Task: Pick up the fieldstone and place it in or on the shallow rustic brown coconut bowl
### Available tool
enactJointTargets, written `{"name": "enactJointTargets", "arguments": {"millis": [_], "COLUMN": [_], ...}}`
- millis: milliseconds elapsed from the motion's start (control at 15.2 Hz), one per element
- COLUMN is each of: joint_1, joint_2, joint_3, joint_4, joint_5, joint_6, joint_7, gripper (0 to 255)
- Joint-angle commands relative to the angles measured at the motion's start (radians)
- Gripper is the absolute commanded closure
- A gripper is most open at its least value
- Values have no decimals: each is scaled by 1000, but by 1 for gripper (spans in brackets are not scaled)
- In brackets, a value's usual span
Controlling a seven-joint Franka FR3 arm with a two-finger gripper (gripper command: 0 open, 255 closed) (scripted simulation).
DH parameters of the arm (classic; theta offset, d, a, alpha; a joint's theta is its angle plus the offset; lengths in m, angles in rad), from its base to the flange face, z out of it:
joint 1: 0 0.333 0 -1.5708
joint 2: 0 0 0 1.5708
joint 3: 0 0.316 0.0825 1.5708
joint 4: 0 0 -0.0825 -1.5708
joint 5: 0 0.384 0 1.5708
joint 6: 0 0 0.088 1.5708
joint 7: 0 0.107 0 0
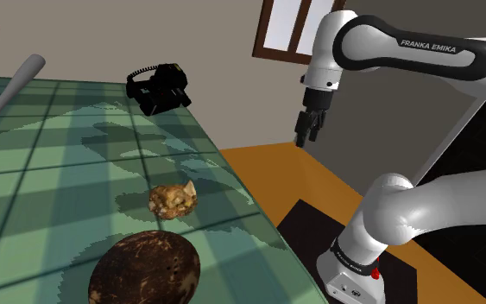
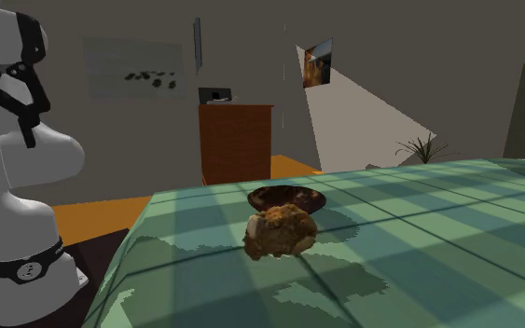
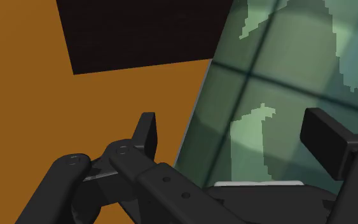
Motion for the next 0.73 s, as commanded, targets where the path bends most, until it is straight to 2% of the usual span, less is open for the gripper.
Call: {"name": "enactJointTargets", "arguments": {"millis": [0,660], "joint_1": [0,129], "joint_2": [0,331], "joint_3": [0,52], "joint_4": [0,123], "joint_5": [0,120], "joint_6": [0,189], "joint_7": [0,-101], "gripper": [0,0]}}
